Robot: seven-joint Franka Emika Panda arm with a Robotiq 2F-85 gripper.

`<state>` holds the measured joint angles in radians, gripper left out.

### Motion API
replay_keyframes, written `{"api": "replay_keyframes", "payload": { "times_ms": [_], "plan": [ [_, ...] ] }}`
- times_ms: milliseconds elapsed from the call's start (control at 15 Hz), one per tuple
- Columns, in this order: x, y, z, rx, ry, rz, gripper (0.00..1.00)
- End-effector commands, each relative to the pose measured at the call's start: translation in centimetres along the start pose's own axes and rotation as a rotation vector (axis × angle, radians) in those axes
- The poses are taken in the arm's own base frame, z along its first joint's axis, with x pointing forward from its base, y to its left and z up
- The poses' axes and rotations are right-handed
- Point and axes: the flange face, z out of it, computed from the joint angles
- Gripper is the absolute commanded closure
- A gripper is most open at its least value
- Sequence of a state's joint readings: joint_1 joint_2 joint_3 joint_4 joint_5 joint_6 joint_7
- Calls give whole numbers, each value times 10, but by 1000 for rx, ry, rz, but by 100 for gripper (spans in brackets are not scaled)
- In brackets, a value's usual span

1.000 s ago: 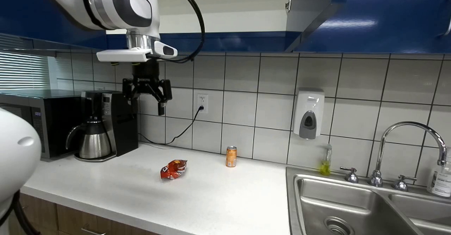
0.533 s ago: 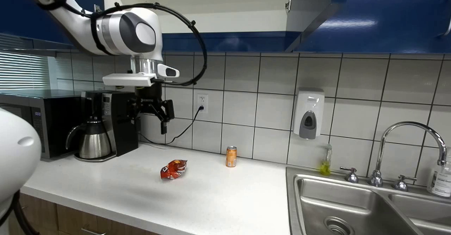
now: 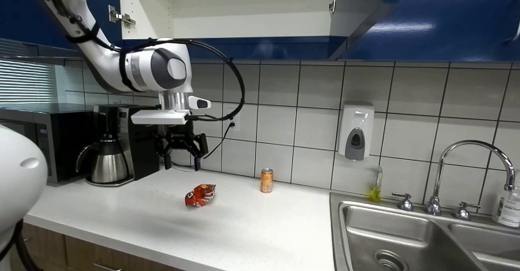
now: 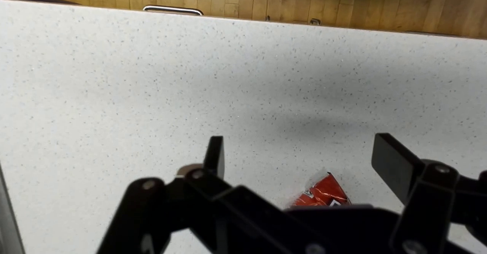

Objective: Put the orange sachet in the top cabinet

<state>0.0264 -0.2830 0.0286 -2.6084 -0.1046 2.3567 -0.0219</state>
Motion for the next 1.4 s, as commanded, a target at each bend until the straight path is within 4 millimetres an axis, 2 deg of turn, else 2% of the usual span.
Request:
{"api": "replay_keyframes", "payload": {
  "times_ms": [0,400,667,1000,1333],
  "plan": [
    [1,0,0,0,-1,0,0],
    [3,1,1,0,10,-6,0],
    [12,4,27,-6,17,-19,0],
    [32,4,77,3,28,-28,0],
    [63,5,107,-28,95,-69,0]
  ]
}}
